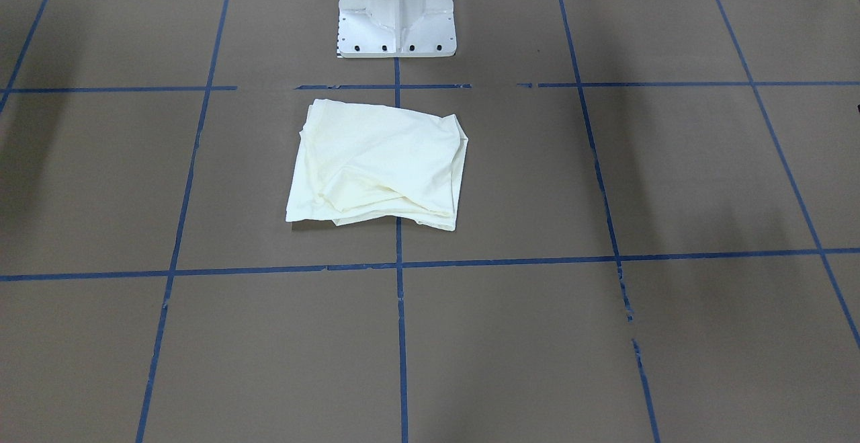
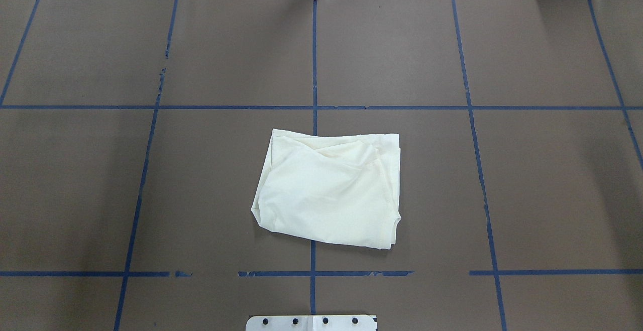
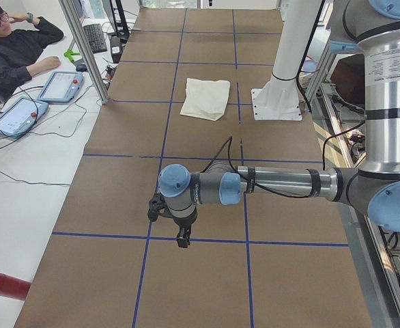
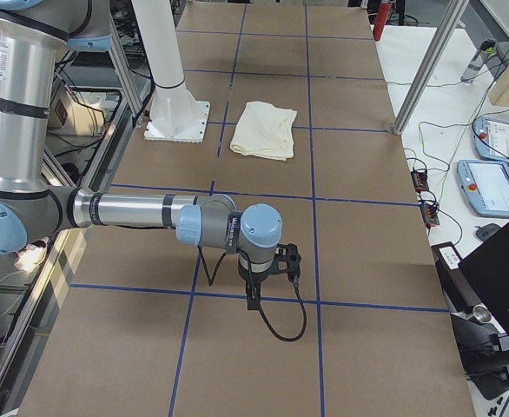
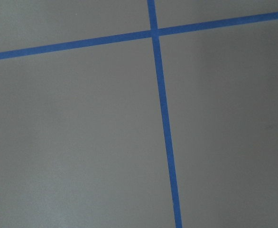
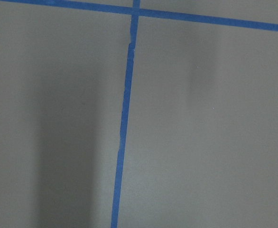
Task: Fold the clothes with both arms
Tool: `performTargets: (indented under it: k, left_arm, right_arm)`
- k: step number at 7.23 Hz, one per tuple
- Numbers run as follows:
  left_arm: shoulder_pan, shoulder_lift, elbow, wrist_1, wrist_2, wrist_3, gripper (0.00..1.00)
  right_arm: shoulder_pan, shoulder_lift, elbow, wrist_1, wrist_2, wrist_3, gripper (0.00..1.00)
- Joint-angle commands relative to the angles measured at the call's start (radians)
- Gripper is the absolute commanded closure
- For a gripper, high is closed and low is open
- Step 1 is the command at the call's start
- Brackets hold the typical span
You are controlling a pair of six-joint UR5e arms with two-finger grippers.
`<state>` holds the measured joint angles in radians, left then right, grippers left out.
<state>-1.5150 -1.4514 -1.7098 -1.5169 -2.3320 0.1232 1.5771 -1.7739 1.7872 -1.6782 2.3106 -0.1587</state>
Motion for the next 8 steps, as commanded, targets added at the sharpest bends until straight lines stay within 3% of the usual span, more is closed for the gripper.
performTargets:
  k: [1,8]
  left_arm:
    - [-0.008,0.000,-0.005,-0.003,0.002,0.000,0.00]
    - [-0.057,0.014,-0.028,-0.002,0.013,-0.007,0.00]
  right_arm:
    - [0.000,0.001,0.001,0.000,0.003,0.001,0.00]
    - [0.000,0.004,0.011,0.002,0.007,-0.013,0.00]
